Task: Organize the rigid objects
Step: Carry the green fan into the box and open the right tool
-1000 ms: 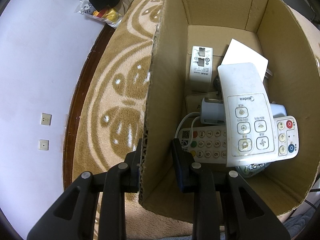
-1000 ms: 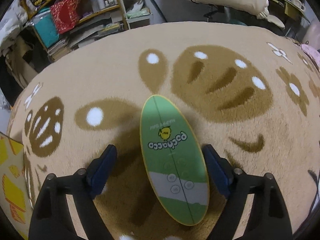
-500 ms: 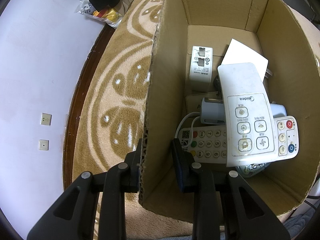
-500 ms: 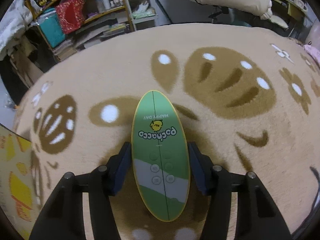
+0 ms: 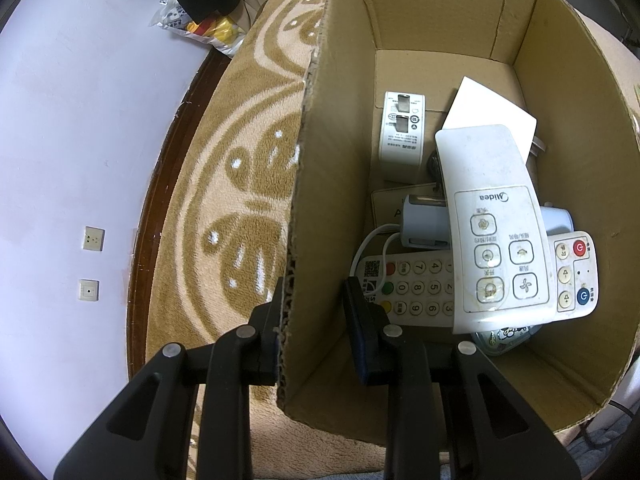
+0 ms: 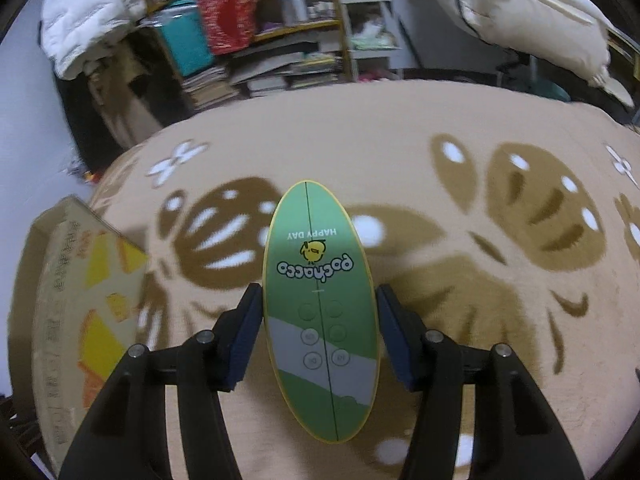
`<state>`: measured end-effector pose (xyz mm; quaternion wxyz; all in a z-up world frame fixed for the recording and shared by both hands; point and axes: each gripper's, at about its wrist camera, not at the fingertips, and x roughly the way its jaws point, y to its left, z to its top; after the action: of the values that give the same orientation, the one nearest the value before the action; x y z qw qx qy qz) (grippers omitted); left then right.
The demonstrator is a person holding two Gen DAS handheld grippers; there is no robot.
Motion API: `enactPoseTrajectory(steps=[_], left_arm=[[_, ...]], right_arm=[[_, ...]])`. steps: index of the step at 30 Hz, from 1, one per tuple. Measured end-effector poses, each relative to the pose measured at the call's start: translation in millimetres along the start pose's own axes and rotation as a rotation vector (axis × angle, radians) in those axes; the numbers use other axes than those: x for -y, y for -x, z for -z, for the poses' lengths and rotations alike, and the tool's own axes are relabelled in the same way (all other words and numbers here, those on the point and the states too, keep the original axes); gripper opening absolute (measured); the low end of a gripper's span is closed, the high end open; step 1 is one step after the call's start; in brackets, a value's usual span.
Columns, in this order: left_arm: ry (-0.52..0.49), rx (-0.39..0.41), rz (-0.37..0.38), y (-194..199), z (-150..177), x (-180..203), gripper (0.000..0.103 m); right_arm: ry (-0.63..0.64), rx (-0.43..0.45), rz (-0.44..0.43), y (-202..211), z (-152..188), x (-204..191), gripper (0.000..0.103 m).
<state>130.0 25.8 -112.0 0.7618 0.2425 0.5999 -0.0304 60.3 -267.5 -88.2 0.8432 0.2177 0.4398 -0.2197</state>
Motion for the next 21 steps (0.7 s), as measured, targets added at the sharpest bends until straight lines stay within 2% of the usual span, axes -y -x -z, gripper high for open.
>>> enactPoseTrajectory(steps=[21], left_arm=[[0.001,-0.001,0.001,0.2,0.0,-0.1,0.026]], right_arm=[[0.196,0.115,-0.215,61.1,4.9,-93.1,0.060]])
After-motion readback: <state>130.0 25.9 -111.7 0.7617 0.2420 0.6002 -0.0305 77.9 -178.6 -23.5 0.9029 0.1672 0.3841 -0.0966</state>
